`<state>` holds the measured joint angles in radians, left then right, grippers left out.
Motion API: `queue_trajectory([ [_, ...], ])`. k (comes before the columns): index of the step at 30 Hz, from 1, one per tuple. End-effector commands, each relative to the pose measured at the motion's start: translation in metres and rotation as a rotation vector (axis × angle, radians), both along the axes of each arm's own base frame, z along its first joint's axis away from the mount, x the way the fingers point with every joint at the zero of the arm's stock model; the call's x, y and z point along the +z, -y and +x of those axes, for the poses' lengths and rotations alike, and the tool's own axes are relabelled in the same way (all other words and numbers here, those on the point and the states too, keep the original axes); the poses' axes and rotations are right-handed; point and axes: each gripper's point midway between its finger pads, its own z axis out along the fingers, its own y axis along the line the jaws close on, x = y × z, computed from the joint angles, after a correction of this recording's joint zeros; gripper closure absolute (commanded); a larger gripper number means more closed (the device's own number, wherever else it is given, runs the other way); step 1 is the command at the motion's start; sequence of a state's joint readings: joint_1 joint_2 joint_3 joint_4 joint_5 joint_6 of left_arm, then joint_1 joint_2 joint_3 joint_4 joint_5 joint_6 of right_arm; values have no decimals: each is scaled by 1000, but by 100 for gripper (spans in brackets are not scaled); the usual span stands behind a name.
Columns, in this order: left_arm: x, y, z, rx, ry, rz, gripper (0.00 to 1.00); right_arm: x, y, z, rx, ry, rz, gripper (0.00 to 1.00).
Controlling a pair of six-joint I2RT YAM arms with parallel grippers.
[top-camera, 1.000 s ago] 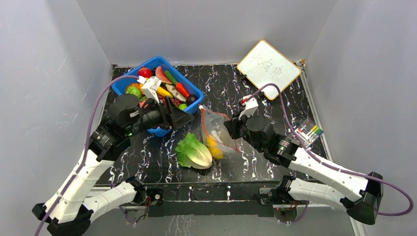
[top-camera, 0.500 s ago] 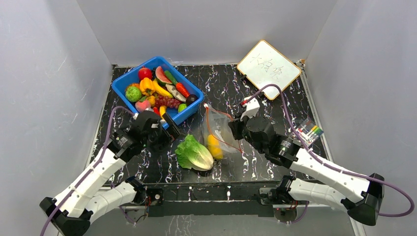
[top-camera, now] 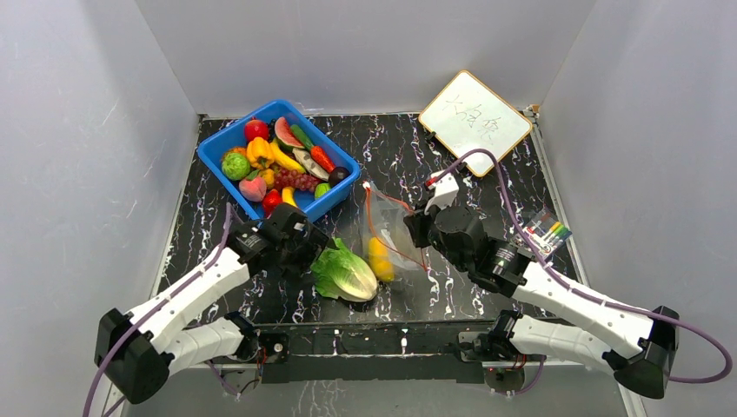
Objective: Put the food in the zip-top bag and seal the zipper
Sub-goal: Pick up the fake vegetable at the center of the board.
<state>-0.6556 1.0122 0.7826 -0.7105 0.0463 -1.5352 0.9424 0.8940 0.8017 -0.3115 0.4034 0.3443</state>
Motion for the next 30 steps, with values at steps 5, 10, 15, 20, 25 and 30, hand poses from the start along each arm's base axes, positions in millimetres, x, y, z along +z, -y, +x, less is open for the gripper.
queue_trajectory([
  [5,-33,17,0,25,-60,-36,13,5,-11,2,19,17,53,97],
  [10,-45,28,5,20,-50,-43,18,-4,-10,0,14,-13,33,83],
  [15,-44,32,11,-17,-8,4,29,1,-7,-2,5,-17,46,82],
  [20,-35,29,16,-31,63,16,66,17,-4,1,-7,18,58,98],
  [25,-24,25,17,-27,124,-7,77,15,-6,-1,10,14,63,100],
  [30,9,31,24,-87,245,-47,88,13,-10,-4,26,4,92,100],
])
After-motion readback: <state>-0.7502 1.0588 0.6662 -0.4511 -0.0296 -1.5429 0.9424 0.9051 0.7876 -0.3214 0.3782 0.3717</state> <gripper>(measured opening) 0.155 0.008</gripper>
